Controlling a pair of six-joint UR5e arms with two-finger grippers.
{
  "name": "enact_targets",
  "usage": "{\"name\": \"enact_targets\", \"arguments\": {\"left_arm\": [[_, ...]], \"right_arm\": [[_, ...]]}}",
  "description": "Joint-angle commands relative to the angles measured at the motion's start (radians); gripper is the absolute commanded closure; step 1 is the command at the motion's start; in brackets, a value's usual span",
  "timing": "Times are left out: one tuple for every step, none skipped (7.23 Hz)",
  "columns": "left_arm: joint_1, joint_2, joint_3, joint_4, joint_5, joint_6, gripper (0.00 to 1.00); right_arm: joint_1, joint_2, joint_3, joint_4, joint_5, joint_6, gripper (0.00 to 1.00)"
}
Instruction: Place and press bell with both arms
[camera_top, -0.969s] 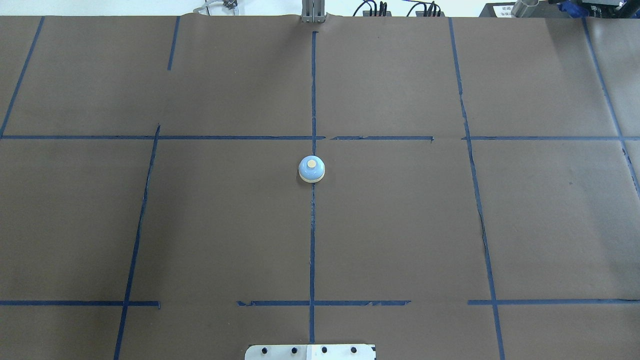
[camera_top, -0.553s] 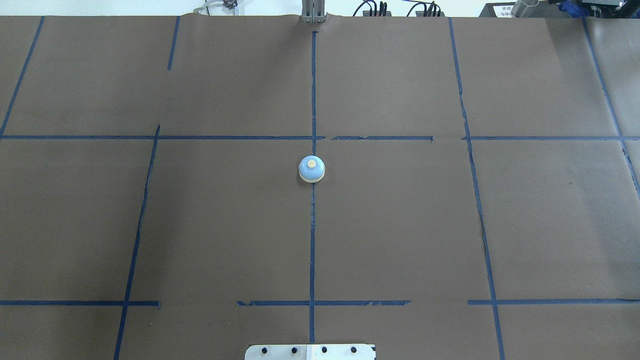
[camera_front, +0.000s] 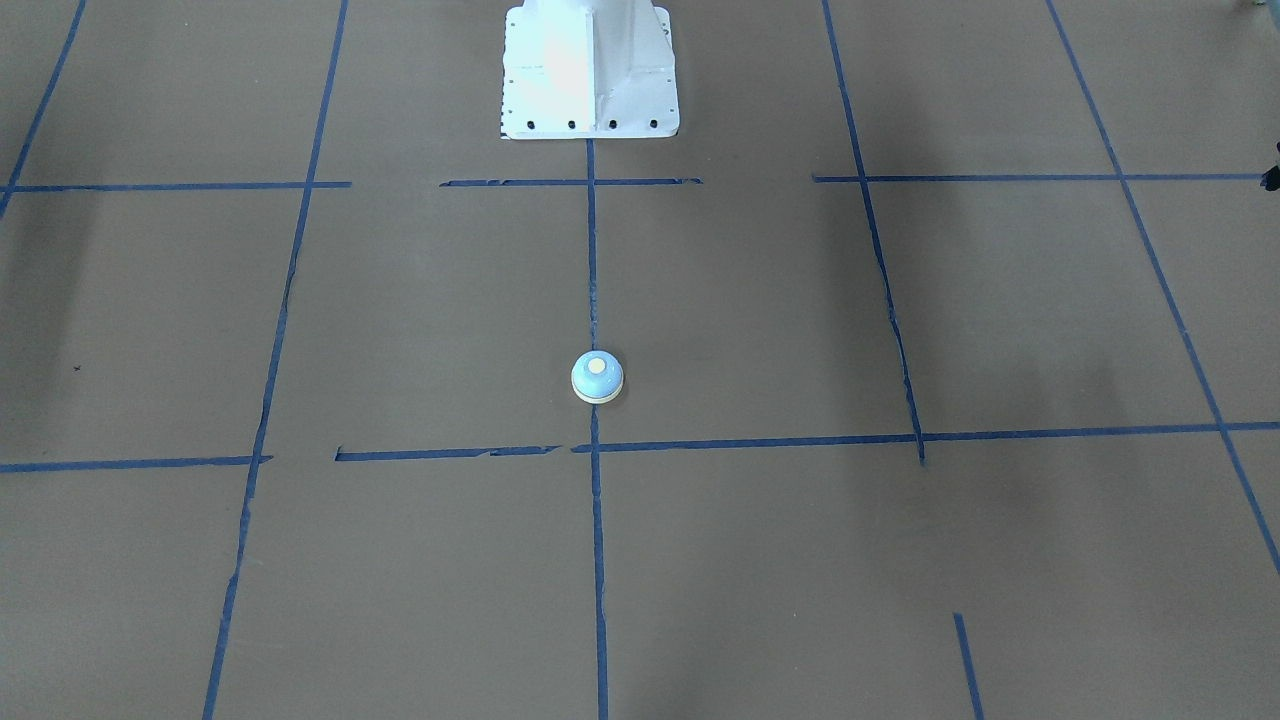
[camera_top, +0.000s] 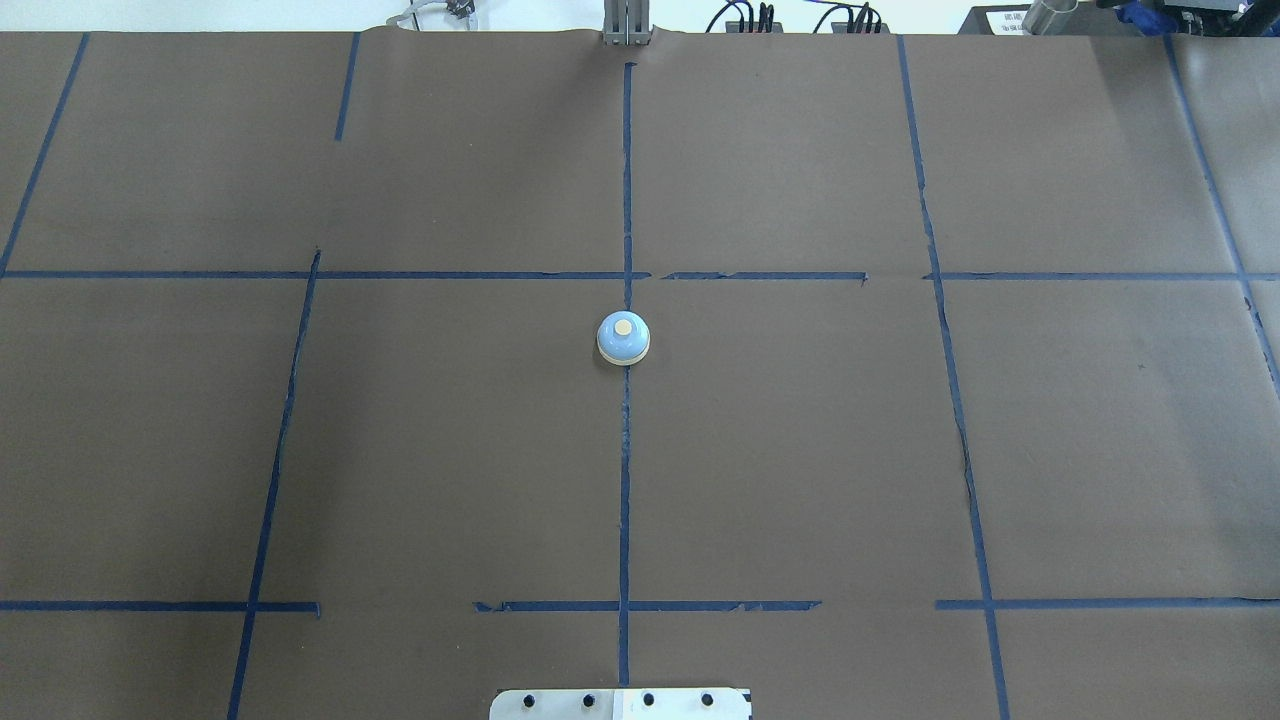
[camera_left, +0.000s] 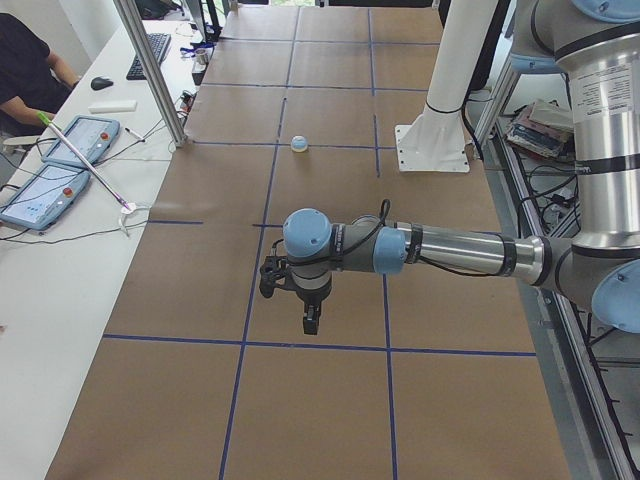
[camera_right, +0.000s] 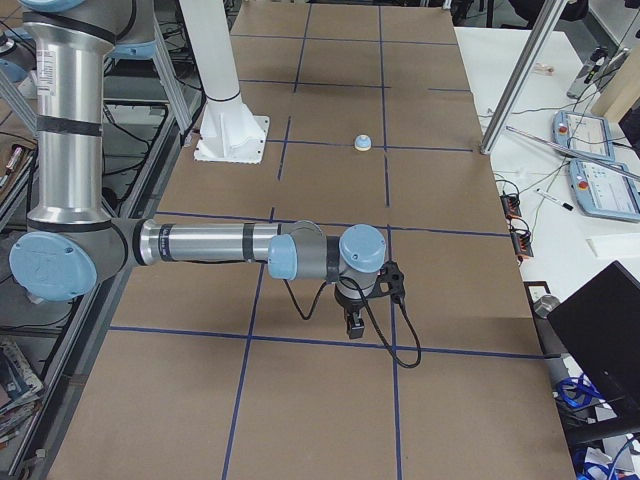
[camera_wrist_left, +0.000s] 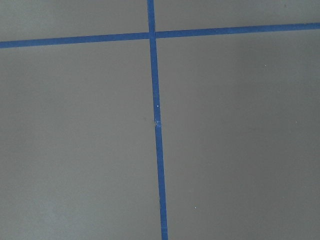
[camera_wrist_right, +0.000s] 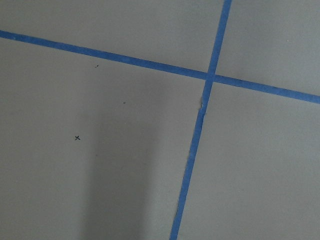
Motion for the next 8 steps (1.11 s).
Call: {"name": "enact_targets", "arguments": {"left_arm": [[0.001,-0.002,0.005,0.004,0.004,0.0,0.0],[0.008,0.001,0.009,0.006,0.005,0.0,0.0],[0.028,0.002,0.009,0.007,0.007,0.0,0.0],[0.035,0.005,0.009,0.007,0.007,0.0,0.0],[0.035,0.005,0.009,0.009,0.005,0.0,0.0],[0.035,0.005,0.006,0.009,0.005,0.0,0.0],[0.035,0.004,0.008,0.009,0.005,0.0,0.0],[0.035,0.002,-0.007,0.007,0.005,0.0,0.0]], "right_arm": [[0.0,-0.004,0.001,0.003,0.01,-0.004,0.0],[0.0,-0.004,0.005,0.006,0.011,-0.002,0.0],[0.0,-0.004,0.01,0.008,0.011,-0.001,0.0],[0.0,-0.009,0.01,0.008,0.011,-0.001,0.0],[0.0,-0.009,0.002,0.01,0.004,-0.002,0.0],[0.0,-0.02,0.012,0.011,0.01,-0.001,0.0],[0.0,-0.021,0.001,0.011,0.005,-0.002,0.0],[0.0,-0.023,0.001,0.01,0.007,-0.002,0.0]]}}
